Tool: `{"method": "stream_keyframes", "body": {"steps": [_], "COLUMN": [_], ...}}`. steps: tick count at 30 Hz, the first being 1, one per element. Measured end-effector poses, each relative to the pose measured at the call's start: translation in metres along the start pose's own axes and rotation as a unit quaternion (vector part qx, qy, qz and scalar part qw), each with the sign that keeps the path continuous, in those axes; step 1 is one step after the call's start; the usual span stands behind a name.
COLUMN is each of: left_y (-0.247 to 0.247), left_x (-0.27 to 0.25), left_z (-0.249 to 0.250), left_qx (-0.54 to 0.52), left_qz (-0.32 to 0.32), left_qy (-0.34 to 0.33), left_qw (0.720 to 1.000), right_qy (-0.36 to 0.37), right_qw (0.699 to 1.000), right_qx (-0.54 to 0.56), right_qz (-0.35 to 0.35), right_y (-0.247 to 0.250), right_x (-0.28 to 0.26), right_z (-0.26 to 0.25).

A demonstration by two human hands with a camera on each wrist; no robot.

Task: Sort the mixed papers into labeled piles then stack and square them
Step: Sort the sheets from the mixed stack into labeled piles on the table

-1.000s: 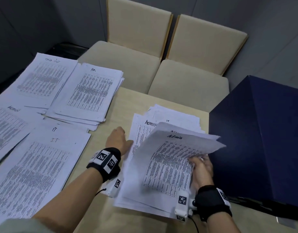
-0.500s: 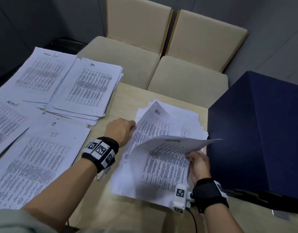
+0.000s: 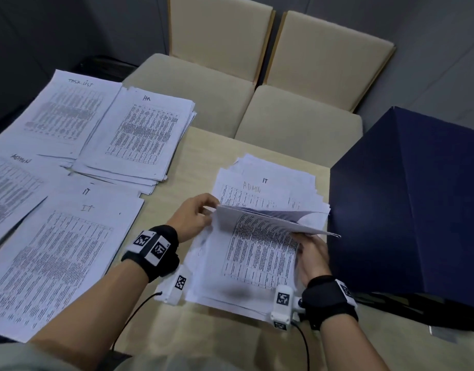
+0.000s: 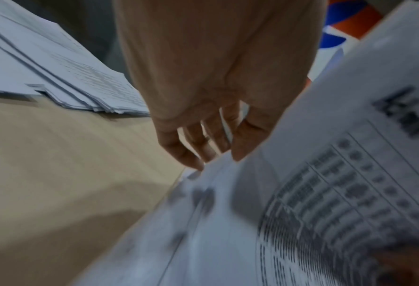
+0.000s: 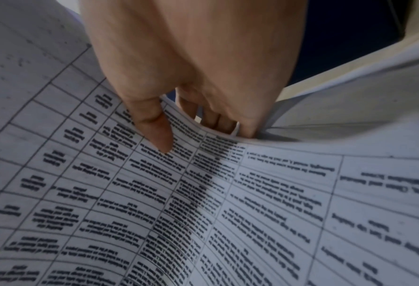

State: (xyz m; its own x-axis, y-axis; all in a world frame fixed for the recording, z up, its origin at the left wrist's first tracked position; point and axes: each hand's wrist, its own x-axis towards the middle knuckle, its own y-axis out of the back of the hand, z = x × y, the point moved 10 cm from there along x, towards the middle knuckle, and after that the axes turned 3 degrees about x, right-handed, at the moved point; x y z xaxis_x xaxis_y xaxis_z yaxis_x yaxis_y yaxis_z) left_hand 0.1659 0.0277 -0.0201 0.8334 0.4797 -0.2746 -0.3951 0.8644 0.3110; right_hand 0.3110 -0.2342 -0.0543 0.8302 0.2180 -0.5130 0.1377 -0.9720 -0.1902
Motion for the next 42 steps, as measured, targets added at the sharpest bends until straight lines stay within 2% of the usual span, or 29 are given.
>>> {"method": "stream_keyframes", "body": {"steps": [3, 7, 9, 11, 13, 16, 19, 22, 24, 26, 27, 29, 30, 34, 36, 38, 40, 42], "left_y": [-0.023, -0.026, -0.028, -0.028, -0.028, -0.031, -0.032, -0.030, -0.011, 0.015, 0.022, 0.020, 0.017, 0.012, 0.011, 0.011, 0.008, 0.002], "left_x": [0.000, 0.001, -0.001, -0.004, -0.004, 0.000, 0.001, 0.004, 0.010, 0.013, 0.014, 0.014, 0.014, 0.014, 0.013, 0.009, 0.005, 0.003], "left_z": [-0.009, -0.009, -0.005, -0.003, -0.005, 0.000, 0.005, -0.003, -0.012, -0.025, -0.035, -0.049, -0.050, -0.028, -0.012, 0.000, 0.002, 0.002], "left_qx": [0.048, 0.115, 0.036, -0.078, -0.129, -0.092, -0.041, -0.081, 0.025, 0.179, 0.212, 0.258, 0.277, 0.312, 0.284, 0.193, 0.068, -0.027], "left_qz": [-0.054, -0.022, -0.035, -0.050, -0.055, -0.046, -0.021, -0.003, 0.071, 0.165, 0.173, 0.125, 0.100, 0.096, 0.099, 0.087, 0.047, 0.000], "left_qy": [0.016, 0.027, 0.021, 0.042, 0.058, 0.047, 0.037, 0.058, 0.060, 0.084, 0.113, 0.165, 0.165, 0.074, 0.004, -0.045, -0.055, -0.043], "left_qw": [0.997, 0.993, 0.999, 0.995, 0.988, 0.994, 0.998, 0.995, 0.995, 0.966, 0.955, 0.944, 0.941, 0.942, 0.954, 0.976, 0.995, 0.999], "right_qy": [-0.015, -0.004, 0.014, 0.017, 0.014, 0.024, 0.021, 0.027, 0.043, 0.061, 0.063, 0.059, 0.054, 0.029, 0.008, -0.015, -0.032, -0.028], "right_qw": [1.000, 1.000, 1.000, 0.999, 0.998, 0.999, 0.997, 0.995, 0.996, 0.995, 0.995, 0.995, 0.996, 0.997, 0.998, 0.999, 0.999, 0.999], "right_qx": [-0.021, -0.028, -0.028, -0.035, -0.047, -0.017, -0.053, -0.078, -0.075, -0.072, -0.065, -0.065, -0.062, -0.049, -0.025, 0.000, 0.004, 0.011], "right_qz": [0.002, -0.006, 0.001, -0.004, -0.025, -0.035, -0.048, -0.052, -0.033, -0.040, -0.048, -0.049, -0.046, -0.053, -0.049, -0.037, -0.028, -0.020], "right_y": [-0.001, 0.001, 0.005, 0.006, 0.000, -0.008, -0.017, -0.018, -0.011, -0.007, -0.006, -0.001, 0.001, 0.003, 0.006, 0.005, 0.001, -0.001], "right_x": [0.002, 0.005, 0.007, 0.007, 0.004, 0.002, 0.000, -0.001, 0.000, -0.001, -0.001, -0.001, 0.000, -0.002, -0.001, 0.001, 0.001, 0.002], "right_z": [0.007, 0.011, 0.006, 0.001, -0.002, -0.004, -0.006, -0.007, -0.010, -0.013, -0.013, -0.016, -0.016, -0.010, -0.004, -0.002, 0.000, -0.002]}}
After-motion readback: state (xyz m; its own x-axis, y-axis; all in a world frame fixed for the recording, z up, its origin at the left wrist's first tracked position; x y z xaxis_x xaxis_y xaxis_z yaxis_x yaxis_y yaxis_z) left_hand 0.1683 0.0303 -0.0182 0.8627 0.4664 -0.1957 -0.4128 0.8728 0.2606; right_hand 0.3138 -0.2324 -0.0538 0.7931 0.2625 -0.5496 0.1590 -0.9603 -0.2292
